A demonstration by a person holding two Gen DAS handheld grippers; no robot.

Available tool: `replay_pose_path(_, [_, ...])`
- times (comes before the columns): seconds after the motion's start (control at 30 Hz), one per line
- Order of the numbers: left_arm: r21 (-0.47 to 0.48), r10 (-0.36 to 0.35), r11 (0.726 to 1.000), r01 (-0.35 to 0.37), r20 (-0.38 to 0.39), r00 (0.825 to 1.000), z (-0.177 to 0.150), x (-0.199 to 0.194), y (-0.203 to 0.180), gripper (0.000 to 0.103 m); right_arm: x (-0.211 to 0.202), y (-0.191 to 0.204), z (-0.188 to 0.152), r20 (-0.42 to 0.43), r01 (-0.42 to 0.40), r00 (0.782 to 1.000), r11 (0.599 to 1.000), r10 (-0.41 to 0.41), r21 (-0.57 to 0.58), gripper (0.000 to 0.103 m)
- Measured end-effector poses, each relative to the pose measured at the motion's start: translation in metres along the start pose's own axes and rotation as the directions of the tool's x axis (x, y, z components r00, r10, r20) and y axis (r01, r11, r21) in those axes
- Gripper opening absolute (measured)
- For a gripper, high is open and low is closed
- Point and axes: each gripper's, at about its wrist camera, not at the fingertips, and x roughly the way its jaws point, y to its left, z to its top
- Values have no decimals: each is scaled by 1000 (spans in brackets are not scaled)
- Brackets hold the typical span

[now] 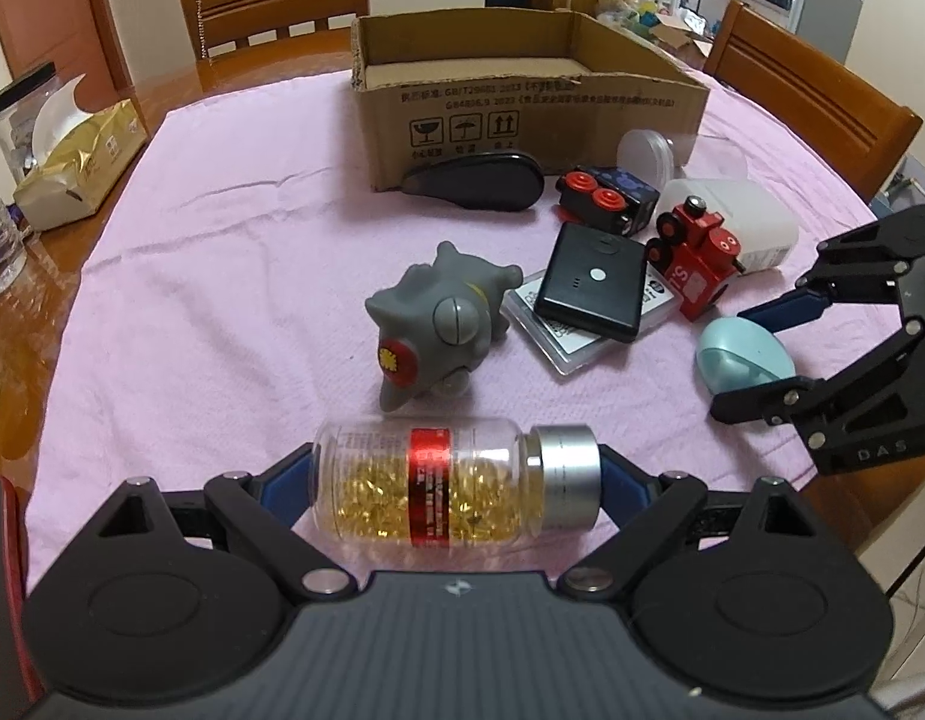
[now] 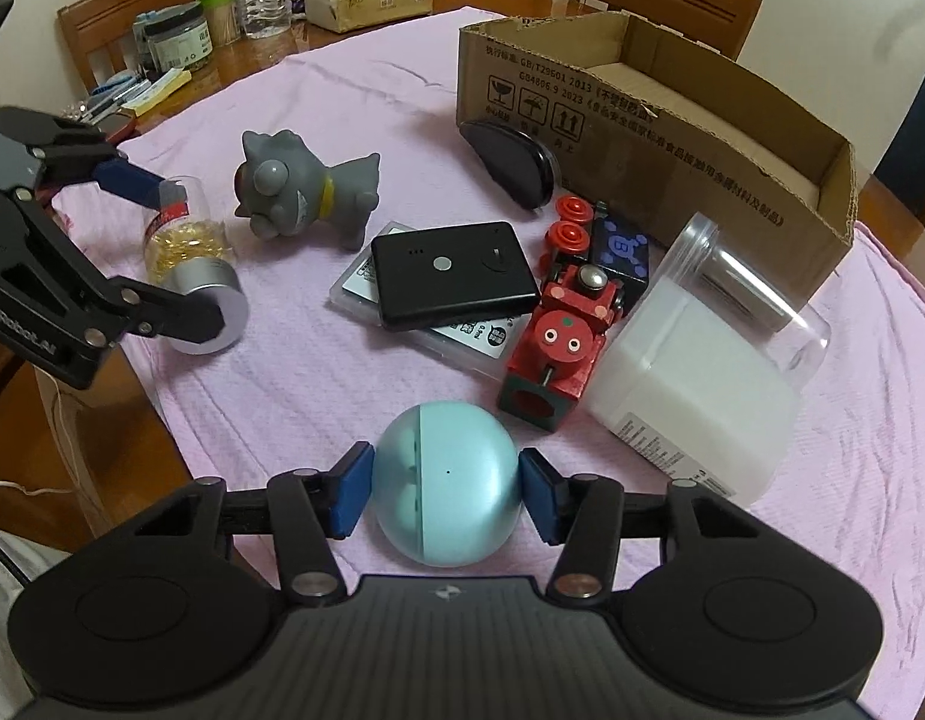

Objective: Organize rigid objects
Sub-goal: 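Carry both objects over the box and open the left tool to drop the bottle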

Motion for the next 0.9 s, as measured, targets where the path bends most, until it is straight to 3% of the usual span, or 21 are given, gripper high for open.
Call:
replay_pose_path(0.5, [77,2,997,0,-32,999,15,-24,4,92,-17,-5,6,-13,-14,1000,1000,14,-20,58])
replay_pose_path(0.9, [94,-15,995,13,18,1000,76,-45,15,92,-64,-33,38,47,8,999,1000,-8,-15,58])
